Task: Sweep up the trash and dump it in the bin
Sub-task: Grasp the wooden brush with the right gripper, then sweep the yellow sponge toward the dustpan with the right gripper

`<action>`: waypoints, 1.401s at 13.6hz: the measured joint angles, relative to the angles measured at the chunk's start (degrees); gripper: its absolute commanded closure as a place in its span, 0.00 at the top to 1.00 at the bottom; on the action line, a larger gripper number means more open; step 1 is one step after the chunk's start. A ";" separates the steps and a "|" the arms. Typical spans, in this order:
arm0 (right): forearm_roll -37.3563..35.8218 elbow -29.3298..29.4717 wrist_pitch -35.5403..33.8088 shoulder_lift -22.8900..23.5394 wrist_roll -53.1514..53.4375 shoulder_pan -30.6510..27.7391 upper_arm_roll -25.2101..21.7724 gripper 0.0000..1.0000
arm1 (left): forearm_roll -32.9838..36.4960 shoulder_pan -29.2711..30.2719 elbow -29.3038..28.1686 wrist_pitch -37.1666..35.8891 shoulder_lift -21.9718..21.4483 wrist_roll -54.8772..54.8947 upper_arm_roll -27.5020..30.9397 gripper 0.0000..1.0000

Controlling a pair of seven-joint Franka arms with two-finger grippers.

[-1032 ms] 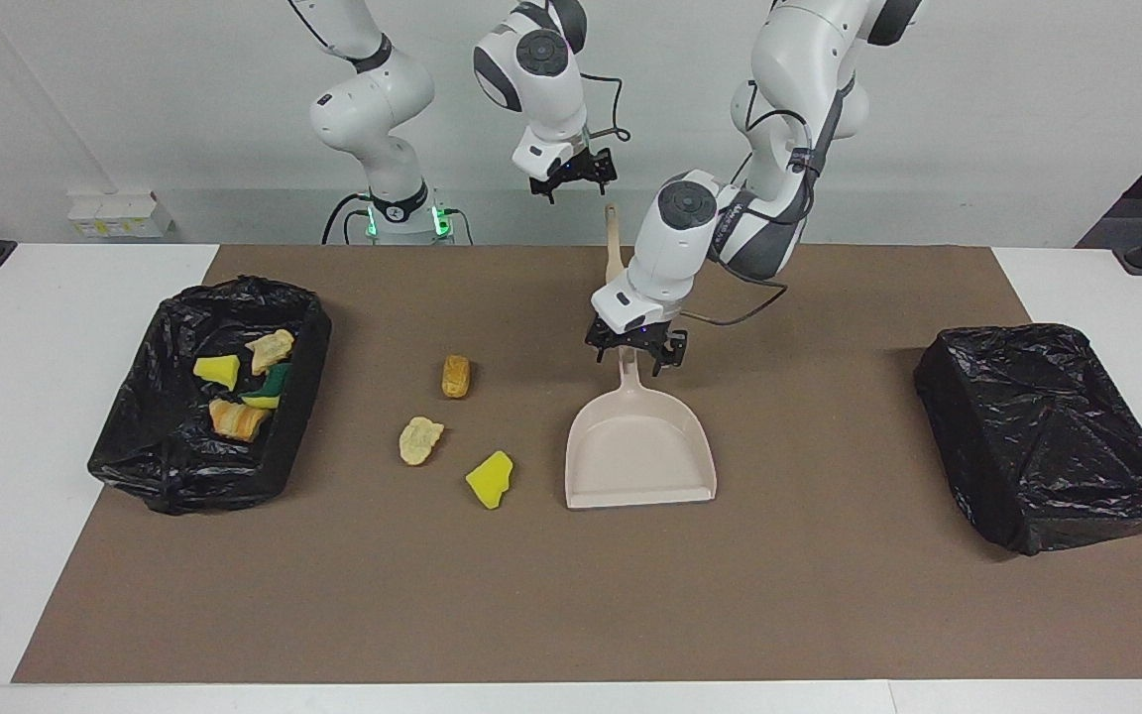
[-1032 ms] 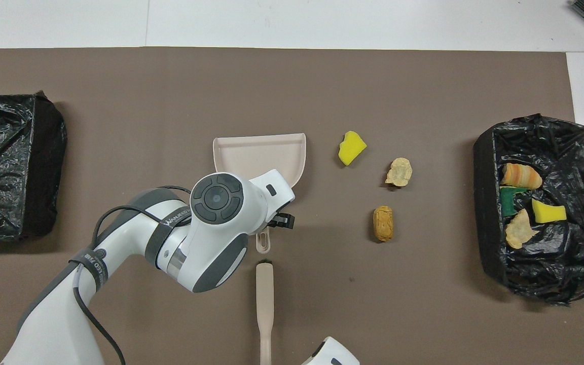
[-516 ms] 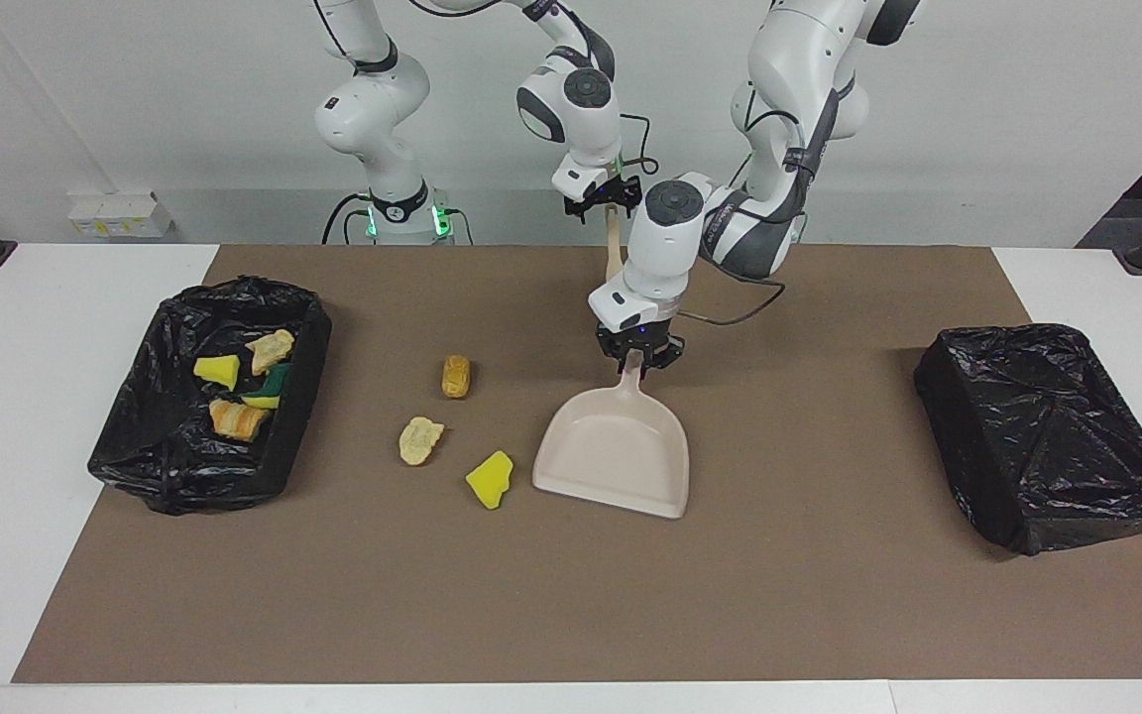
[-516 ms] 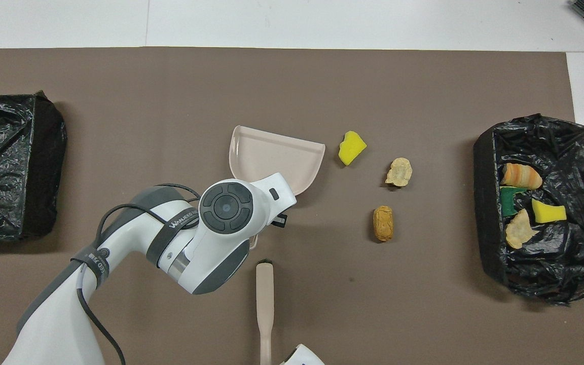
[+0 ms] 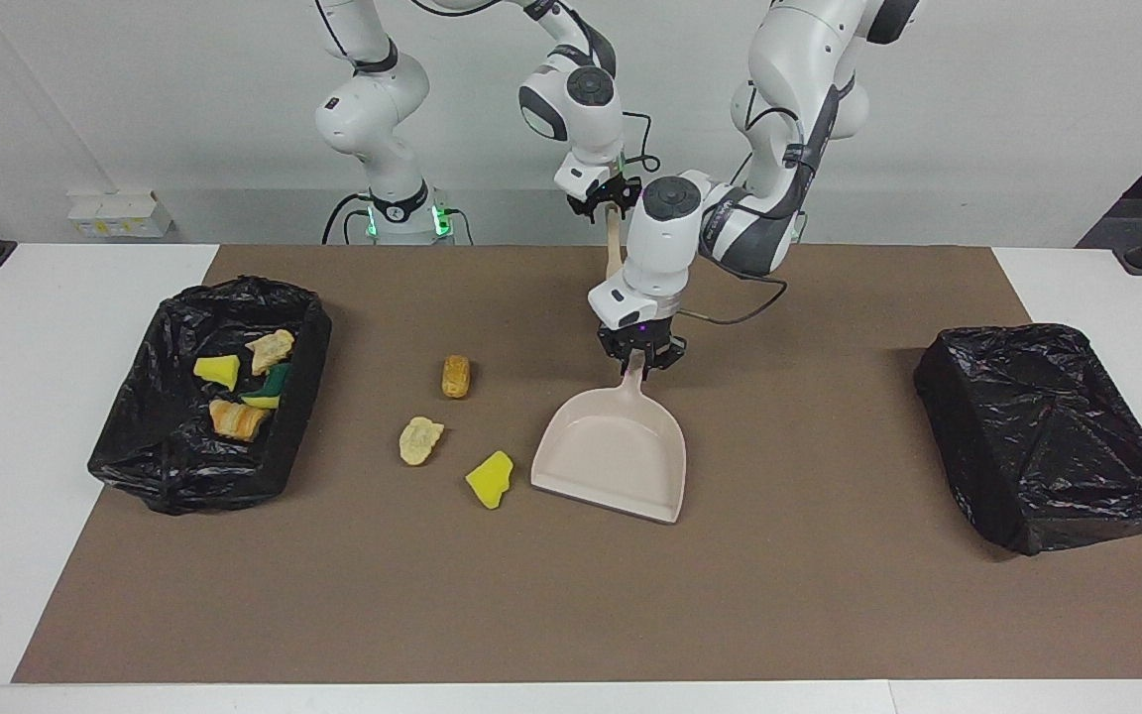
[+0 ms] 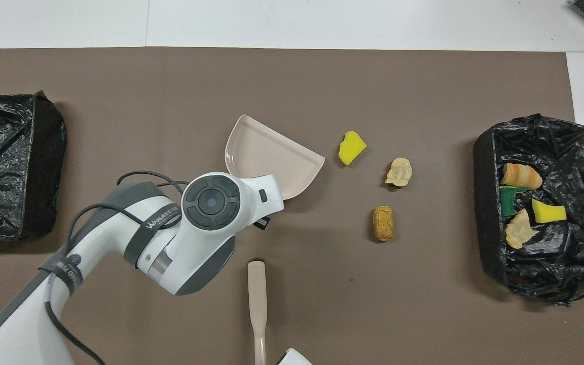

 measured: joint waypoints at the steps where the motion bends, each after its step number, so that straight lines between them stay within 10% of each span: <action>1: 0.00 0.30 -0.30 0.12 0.01 -0.33 -0.16 0.00 | 0.00 1.06 0.06 -2.12 -1.43 5.47 0.16 0.00; 11: -6.83 2.46 -29.55 -17.61 -4.08 -14.73 -0.65 0.00 | 0.01 4.49 -0.11 -7.50 -3.71 40.60 1.27 0.00; 19: -24.34 1.70 -34.18 -19.75 -40.03 -44.33 -1.16 0.00 | 5.06 5.47 1.01 -7.08 -1.81 56.68 1.37 0.00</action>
